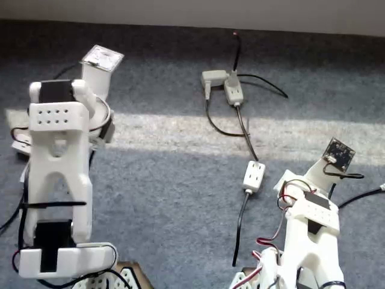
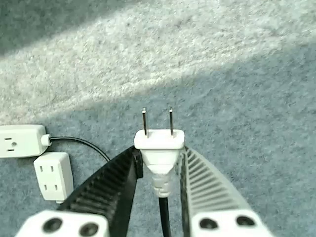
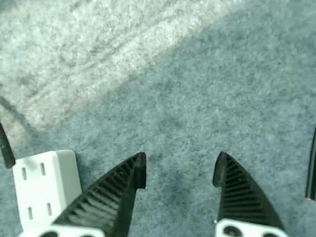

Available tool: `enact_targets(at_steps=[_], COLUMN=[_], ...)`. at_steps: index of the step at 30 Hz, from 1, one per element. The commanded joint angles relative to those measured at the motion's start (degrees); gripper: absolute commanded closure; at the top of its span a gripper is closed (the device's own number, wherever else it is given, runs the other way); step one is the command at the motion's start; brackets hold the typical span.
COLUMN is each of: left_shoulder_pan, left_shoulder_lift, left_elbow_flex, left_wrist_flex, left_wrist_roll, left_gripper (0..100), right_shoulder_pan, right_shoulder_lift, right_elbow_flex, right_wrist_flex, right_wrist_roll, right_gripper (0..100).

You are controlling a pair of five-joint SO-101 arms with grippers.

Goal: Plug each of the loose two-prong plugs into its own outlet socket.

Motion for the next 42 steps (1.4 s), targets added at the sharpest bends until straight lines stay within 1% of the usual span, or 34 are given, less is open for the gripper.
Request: enact_targets(at_steps=[1,5,8,11,13,15,18,21,23,25,28,33,35,38,42], left_shoulder_pan=[10.2,20.3,26.9,32.7,36.2,38.3,37.9,35.4,34.9,35.6,38.3,41.8,41.5,41.5,41.5], left_shoulder_lift=[-6.8,-9.5,-12.5,-16.3,-19.2,-22.3,-27.4,-32.8,-35.5,-37.0,-37.1,-37.1,-37.1,-37.4,-37.5], left_elbow_flex=[12.6,23.0,30.2,37.7,43.4,50.0,59.8,66.3,69.5,72.3,75.6,81.1,83.7,87.5,88.3], left_wrist_flex=[-10.7,-17.3,-26.3,-36.9,-44.7,-54.2,-69.8,-81.6,-85.7,-87.0,-90.1,-100.7,-107.1,-115.7,-122.3], left_wrist_roll=[7.1,16.8,22.2,25.2,25.4,25.4,25.3,25.7,25.8,25.8,25.4,25.3,25.2,25.2,25.2], left_gripper=[99,99,99,99,99,99,99,99,99,99,99,99,99,99,99], right_shoulder_pan=[-0.5,-0.5,-0.5,-0.5,-0.3,0.0,0.0,-0.4,-0.5,-0.5,-0.5,-0.8,-2.7,-8.6,-16.8], right_shoulder_lift=[-0.5,-0.5,-0.7,-0.8,-0.8,-0.8,-0.8,-0.8,-0.8,-0.8,-0.8,-0.8,-0.8,-0.8,-0.9], right_elbow_flex=[-0.4,-0.4,-0.5,-0.5,-0.5,-0.6,-1.6,-3.4,-5.2,-7.6,-11.8,-20.5,-24.1,-28.4,-34.1], right_wrist_flex=[-0.8,-0.8,-0.8,-0.8,-0.8,-0.7,-0.4,1.7,4.4,6.8,9.7,14.8,17.0,21.6,28.0], right_wrist_roll=[-0.5,-0.5,-0.5,-0.5,-0.5,-0.6,-0.8,-1.1,-1.1,-1.1,-1.1,-4.2,-4.2,-3.3,1.9], right_gripper=[77.4,77.4,77.4,77.4,77.4,77.4,77.4,77.4,77.4,77.4,77.4,77.4,77.4,77.4,77.4])
